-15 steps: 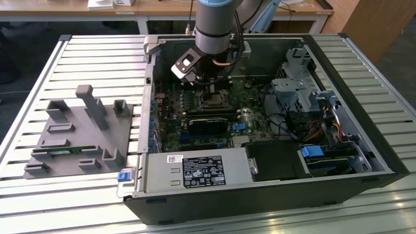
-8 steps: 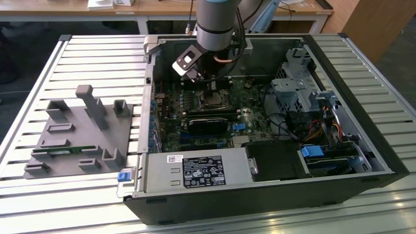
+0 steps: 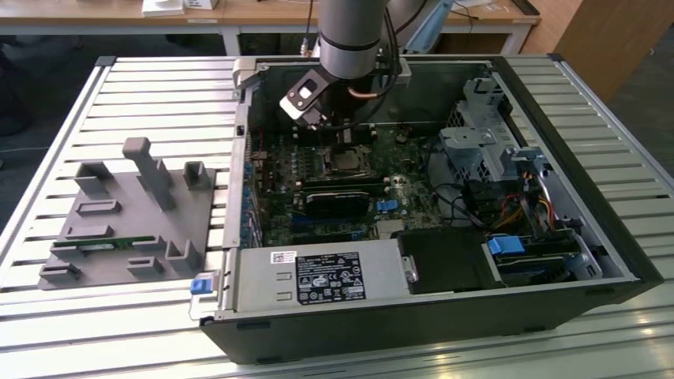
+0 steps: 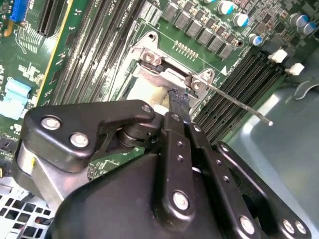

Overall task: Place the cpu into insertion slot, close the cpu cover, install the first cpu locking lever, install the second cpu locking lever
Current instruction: 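Close the cpu cover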

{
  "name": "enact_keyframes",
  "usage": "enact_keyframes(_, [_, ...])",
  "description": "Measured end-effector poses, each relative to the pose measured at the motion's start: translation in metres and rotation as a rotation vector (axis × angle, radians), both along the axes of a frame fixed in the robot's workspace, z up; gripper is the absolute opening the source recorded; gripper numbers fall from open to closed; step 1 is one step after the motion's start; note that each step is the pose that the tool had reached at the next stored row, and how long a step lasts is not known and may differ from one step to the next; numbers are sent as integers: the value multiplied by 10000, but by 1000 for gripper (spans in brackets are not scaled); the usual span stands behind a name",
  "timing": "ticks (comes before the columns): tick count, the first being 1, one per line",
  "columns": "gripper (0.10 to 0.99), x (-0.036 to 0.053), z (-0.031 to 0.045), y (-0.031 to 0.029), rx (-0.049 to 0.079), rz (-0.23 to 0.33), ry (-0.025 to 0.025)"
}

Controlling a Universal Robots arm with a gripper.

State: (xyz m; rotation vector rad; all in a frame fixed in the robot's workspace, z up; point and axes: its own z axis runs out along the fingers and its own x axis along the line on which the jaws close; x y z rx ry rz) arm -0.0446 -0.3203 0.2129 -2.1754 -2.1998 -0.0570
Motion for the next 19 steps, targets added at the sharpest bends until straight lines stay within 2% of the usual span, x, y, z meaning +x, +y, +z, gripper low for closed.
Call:
enact_keyframes(11, [122,-23,-114,0,0,1,0])
enact_keyframes(19, [122,-24,-133,0,-1,1,-1])
